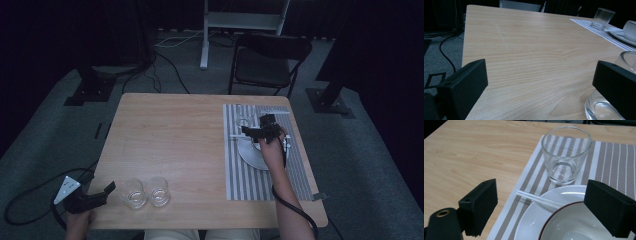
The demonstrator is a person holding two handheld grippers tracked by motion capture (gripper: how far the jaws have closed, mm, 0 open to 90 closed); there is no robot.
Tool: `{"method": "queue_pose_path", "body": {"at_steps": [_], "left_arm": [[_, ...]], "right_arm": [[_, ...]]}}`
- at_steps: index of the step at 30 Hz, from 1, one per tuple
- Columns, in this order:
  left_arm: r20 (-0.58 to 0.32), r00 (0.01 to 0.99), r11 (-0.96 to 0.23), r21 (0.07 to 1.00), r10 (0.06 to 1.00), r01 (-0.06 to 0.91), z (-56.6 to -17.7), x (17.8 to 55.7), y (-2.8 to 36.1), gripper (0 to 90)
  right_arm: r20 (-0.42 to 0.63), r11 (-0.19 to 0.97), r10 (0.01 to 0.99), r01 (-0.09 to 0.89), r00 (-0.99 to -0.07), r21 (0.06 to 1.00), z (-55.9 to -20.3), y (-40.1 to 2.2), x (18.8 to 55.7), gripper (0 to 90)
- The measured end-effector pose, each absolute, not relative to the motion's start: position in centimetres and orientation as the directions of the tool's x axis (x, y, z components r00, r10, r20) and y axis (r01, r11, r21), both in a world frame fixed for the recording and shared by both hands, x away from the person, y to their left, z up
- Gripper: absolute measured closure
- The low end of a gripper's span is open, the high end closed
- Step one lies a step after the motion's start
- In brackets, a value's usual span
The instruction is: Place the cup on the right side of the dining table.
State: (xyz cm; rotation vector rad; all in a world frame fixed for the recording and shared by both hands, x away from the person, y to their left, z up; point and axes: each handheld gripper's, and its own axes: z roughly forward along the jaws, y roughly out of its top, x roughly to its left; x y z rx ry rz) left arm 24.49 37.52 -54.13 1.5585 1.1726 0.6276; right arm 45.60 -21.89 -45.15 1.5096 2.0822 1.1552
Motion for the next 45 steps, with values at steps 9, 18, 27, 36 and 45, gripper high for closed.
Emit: {"method": "queue_pose_path", "body": {"at_steps": [9, 18, 27, 36, 45], "left_arm": [[-0.167, 0.384, 0.017, 0.931, 0.908, 0.364, -54.1, 24.5, 37.5, 0.2], [-0.169, 0.385, 0.019, 0.931, 0.907, 0.363, -54.1, 24.5, 37.5, 0.2], [-0.168, 0.383, 0.018, 0.931, 0.908, 0.364, -54.1, 24.5, 37.5, 0.3], [-0.166, 0.383, 0.017, 0.931, 0.909, 0.364, -54.1, 24.5, 37.5, 0.2], [-0.165, 0.382, 0.016, 0.931, 0.909, 0.364, -54.1, 24.5, 37.4, 0.2]], "right_arm": [[0.191, 0.126, 0.885, 0.614, -0.424, 0.779, -45.8, -21.7, 43.0, 11.2], [0.136, 0.165, 0.879, 0.561, -0.456, 0.811, -45.9, -21.6, 39.7, 11.3], [0.146, 0.145, 0.869, 0.526, -0.473, 0.838, -46.2, -22.4, 36.4, 11.2], [0.142, 0.136, 0.875, 0.517, -0.463, 0.845, -47.5, -23.6, 33.4, 11.2], [0.150, 0.141, 0.871, 0.532, -0.467, 0.835, -49.3, -25.0, 31.5, 11.2]]}}
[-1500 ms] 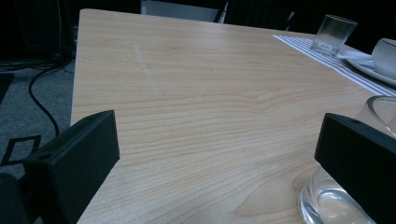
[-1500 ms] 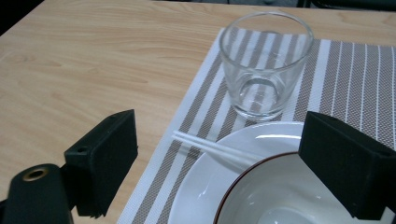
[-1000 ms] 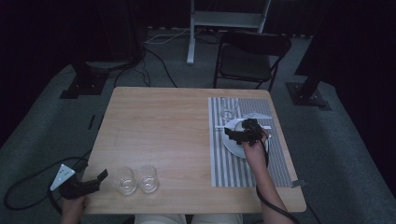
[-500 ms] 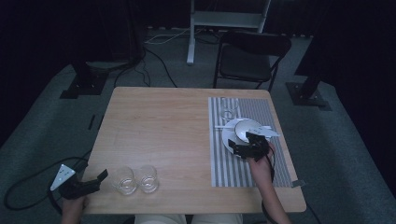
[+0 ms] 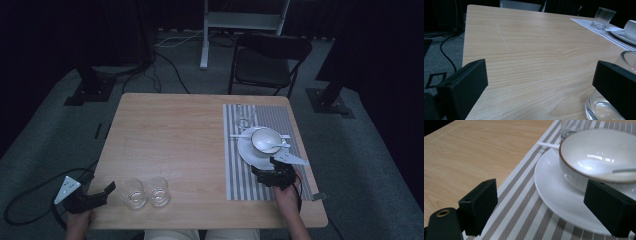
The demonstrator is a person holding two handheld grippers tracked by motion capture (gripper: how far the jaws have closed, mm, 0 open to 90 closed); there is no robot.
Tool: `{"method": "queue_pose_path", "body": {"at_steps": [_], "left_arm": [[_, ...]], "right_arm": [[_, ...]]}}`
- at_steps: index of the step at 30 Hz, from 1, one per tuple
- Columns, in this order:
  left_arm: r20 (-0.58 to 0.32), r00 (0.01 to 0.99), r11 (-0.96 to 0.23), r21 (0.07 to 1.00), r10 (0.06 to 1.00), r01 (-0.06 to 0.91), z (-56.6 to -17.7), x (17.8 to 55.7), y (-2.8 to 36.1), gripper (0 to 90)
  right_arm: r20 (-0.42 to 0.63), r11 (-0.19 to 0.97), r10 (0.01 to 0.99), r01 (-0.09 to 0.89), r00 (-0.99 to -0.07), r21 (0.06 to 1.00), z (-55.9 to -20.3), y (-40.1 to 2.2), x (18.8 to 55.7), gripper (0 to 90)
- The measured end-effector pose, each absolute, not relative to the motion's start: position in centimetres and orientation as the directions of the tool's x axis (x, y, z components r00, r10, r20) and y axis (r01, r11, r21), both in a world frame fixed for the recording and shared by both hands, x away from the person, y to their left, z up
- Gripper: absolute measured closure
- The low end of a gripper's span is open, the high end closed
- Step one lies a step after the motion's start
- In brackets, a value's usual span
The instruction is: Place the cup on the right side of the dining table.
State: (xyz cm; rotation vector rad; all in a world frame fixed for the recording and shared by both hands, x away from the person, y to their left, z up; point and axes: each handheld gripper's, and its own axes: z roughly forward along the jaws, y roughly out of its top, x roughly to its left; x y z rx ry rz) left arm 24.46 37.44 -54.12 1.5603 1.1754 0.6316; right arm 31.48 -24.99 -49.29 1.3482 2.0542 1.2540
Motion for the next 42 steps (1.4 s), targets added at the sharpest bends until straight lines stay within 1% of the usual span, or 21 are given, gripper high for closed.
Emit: {"method": "queue_pose_path", "body": {"at_steps": [7, 21, 22, 30, 34, 42], "left_arm": [[-0.165, 0.382, 0.016, 0.931, 0.909, 0.364, -54.1, 24.5, 37.5, 0.2], [-0.164, 0.381, 0.016, 0.932, 0.910, 0.363, -54.1, 24.4, 37.4, 0.2], [-0.165, 0.380, 0.016, 0.931, 0.910, 0.364, -54.1, 24.5, 37.4, 0.2], [-0.168, 0.379, 0.021, 0.932, 0.910, 0.362, -54.1, 24.4, 37.5, 0.2], [-0.164, 0.377, 0.019, 0.932, 0.911, 0.361, -54.1, 24.4, 37.4, 0.2], [-0.165, 0.377, 0.019, 0.932, 0.912, 0.363, -54.1, 24.4, 37.4, 0.2]], "right_arm": [[0.172, 0.129, 0.873, 0.557, -0.456, 0.821, -50.6, -26.2, 29.7, 11.2], [0.183, 0.080, 0.897, 0.556, -0.402, 0.827, -50.9, -29.1, 27.3, 11.2], [0.172, 0.079, 0.904, 0.548, -0.391, 0.833, -51.0, -29.5, 26.9, 11.2], [0.192, 0.060, 0.908, 0.568, -0.373, 0.821, -52.2, -31.1, 25.7, 11.2], [0.204, 0.036, 0.919, 0.588, -0.338, 0.808, -52.9, -32.3, 24.8, 11.2], [0.231, -0.012, 0.927, 0.592, -0.294, 0.805, -53.5, -34.1, 23.6, 11.2]]}}
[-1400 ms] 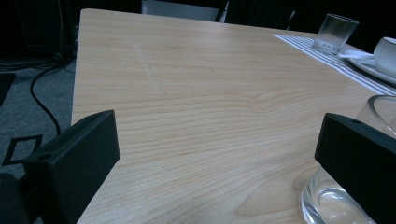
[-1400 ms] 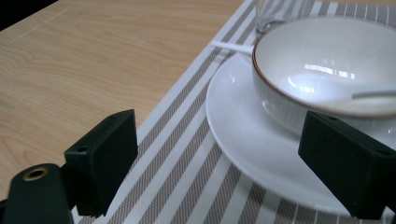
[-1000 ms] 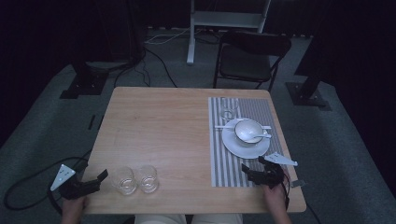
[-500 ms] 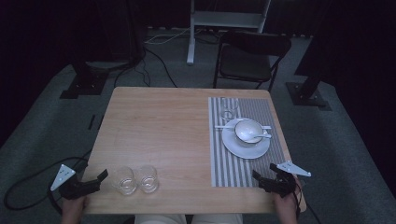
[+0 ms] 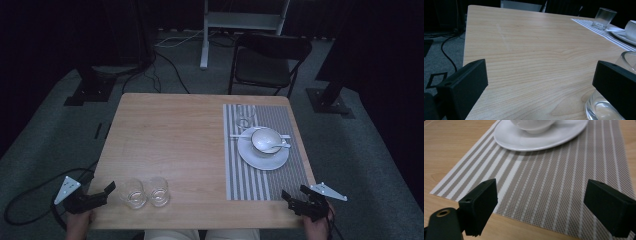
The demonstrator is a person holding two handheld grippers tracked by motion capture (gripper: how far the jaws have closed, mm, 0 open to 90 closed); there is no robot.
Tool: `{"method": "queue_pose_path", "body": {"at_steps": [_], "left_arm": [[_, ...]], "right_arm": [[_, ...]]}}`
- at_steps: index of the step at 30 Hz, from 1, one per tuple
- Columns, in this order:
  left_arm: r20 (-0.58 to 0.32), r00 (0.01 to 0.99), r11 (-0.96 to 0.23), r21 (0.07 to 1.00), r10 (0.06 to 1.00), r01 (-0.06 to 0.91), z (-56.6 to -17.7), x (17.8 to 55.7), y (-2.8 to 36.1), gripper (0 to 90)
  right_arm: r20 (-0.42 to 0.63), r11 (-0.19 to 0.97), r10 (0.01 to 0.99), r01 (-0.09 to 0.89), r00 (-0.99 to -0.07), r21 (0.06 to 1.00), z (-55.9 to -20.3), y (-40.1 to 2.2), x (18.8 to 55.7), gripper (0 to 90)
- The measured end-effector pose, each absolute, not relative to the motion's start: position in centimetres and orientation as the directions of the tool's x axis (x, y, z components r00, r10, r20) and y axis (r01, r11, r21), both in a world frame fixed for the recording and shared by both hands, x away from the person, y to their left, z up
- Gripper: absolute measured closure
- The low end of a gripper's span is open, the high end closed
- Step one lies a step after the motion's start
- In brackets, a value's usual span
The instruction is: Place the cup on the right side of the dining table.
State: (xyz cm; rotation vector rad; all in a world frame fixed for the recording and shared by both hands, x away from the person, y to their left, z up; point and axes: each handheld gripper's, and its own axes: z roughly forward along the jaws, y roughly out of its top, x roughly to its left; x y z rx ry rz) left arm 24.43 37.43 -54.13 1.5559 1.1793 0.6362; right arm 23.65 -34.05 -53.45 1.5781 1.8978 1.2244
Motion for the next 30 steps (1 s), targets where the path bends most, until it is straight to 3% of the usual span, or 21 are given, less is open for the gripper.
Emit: {"method": "queue_pose_path", "body": {"at_steps": [17, 30], "left_arm": [[-0.165, 0.375, 0.020, 0.932, 0.912, 0.361, -54.1, 24.4, 37.4, 0.2], [-0.169, 0.381, 0.020, 0.931, 0.909, 0.365, -54.1, 24.5, 37.4, 0.3]], "right_arm": [[0.274, -0.127, 0.949, 0.608, -0.155, 0.784, -54.8, -38.4, 21.1, 11.2], [0.277, -0.133, 0.950, 0.621, -0.142, 0.772, -55.2, -38.7, 21.3, 11.5]]}}
